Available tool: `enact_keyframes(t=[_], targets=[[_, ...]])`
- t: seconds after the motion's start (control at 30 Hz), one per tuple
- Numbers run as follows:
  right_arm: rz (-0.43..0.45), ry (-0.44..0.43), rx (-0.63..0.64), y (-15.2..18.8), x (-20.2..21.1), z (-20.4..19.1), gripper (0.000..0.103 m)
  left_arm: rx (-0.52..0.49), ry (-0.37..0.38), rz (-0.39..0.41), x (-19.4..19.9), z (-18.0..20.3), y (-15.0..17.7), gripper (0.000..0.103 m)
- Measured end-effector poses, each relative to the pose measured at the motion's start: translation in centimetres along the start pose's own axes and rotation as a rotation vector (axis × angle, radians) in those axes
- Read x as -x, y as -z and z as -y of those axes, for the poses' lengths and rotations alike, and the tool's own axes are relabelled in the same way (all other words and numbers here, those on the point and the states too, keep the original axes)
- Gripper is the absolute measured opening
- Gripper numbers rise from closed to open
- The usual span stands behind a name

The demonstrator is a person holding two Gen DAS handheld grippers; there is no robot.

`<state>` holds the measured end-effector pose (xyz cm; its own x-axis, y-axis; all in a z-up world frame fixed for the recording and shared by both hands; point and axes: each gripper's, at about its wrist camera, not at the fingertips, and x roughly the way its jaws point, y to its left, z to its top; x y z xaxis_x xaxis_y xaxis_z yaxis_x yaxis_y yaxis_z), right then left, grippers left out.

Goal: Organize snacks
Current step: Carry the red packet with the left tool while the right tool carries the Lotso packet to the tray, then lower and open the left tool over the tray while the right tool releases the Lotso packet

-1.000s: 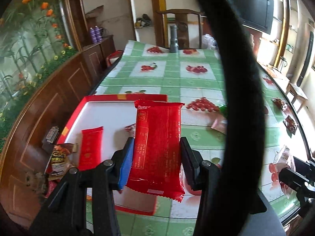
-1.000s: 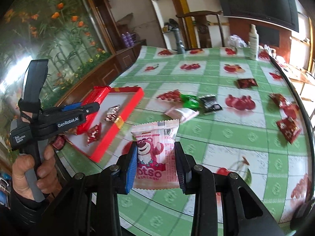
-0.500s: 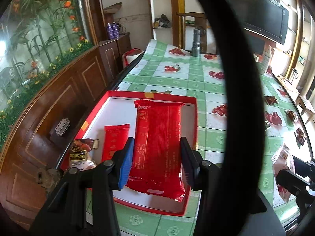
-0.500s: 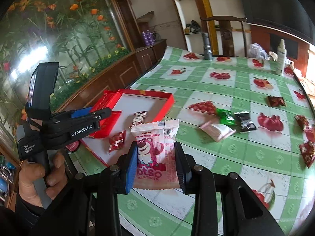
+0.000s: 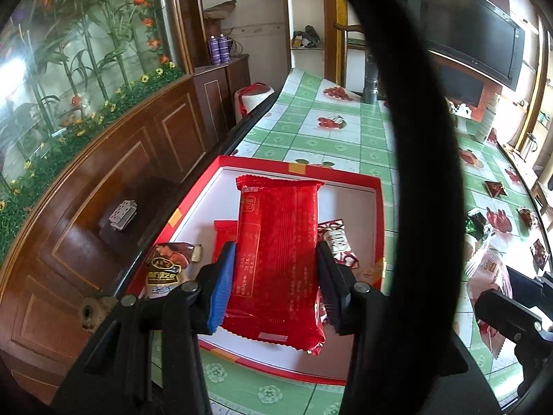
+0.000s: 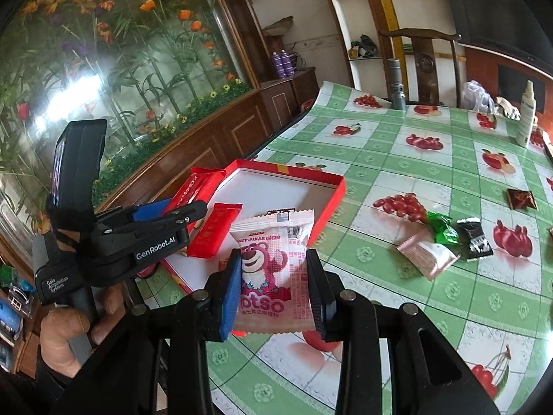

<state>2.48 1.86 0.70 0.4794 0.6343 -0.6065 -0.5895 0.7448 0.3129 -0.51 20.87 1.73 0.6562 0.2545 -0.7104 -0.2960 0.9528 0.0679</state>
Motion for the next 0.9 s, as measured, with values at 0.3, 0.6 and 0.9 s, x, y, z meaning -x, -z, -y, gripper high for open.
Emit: enact_keyframes(t=[0.3,0.6,0.9], targets=[[-0.016,-0.020,0.010,-1.0,-1.9,-1.0,0.035,0.015,-0.020,-0.010,-1.0,-1.5,-0.2,0.047],[-0.034,-0.021,0.008,-2.1,-4.0,-0.8,0.035,0.032,-0.040,-0.016,-2.3,-2.8,-1.0,0.047],[-0.072,0.007,-0.024,-4.5,-9.2,1.0,0.035,0.043,-0.044,-0.066,-6.1,-3.7,-2.5,0.047]])
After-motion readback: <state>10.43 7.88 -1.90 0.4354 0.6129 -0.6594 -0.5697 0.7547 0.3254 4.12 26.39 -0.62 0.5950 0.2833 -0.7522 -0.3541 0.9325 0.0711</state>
